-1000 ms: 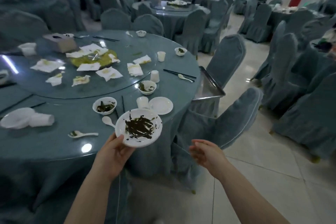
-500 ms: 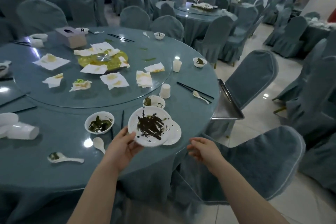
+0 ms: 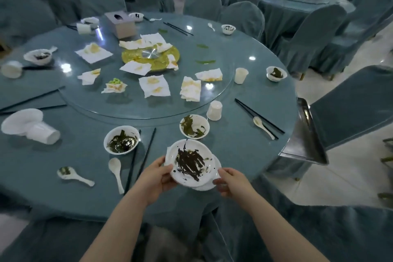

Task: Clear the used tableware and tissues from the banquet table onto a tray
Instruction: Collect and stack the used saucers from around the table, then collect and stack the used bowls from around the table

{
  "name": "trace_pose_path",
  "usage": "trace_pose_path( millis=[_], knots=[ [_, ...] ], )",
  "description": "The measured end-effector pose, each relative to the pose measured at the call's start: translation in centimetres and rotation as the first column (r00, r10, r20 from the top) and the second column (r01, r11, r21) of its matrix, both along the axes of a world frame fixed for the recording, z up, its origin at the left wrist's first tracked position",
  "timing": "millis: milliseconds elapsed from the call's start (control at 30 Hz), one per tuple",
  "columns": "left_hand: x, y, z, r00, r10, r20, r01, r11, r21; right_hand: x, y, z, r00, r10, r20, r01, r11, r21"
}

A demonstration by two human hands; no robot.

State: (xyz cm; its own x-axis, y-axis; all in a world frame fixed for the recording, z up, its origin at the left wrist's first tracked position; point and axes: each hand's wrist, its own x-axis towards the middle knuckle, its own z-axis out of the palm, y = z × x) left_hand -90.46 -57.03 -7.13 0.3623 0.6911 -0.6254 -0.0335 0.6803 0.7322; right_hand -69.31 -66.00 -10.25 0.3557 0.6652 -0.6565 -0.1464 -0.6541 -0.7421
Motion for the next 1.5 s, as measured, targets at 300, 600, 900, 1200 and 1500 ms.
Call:
trace_pose_path(
  millis=[300,600,900,1200,1500],
  knots=[
    [2.3,-1.7,-1.4,0.994,-0.036,-0.102,0.030,0.998,-0.058,1.5,2.1,-2.9,0.978,0.197,0.064,-0.197,0.980,-0.009],
    [1.6,-1.9,-1.8,0.978,-0.122,-0.168,0.113,0.992,-0.058,4.1,2.0,-4.9,0.969,0.121,0.215,-0.111,0.992,-0.057],
    [-1.1,-1.1,-1.7,0.980,0.071,-0.187,-0.081,0.996,-0.048,3.6,3.8,-4.6,0.931,0.187,0.314,-0.193,0.981,-0.014],
    [-0.8,-0.5,-2.4,0.955,0.194,-0.224,-0.211,0.976,-0.051,4.2,4.8,-4.3,0.781,0.515,0.354,-0.496,0.855,-0.149],
    [-1.3,1.0,-2.8,0.963,0.171,-0.207,-0.184,0.982,-0.047,4.9,7.5,-3.5,0.857,0.366,0.362,-0.368,0.927,-0.067]
  ],
)
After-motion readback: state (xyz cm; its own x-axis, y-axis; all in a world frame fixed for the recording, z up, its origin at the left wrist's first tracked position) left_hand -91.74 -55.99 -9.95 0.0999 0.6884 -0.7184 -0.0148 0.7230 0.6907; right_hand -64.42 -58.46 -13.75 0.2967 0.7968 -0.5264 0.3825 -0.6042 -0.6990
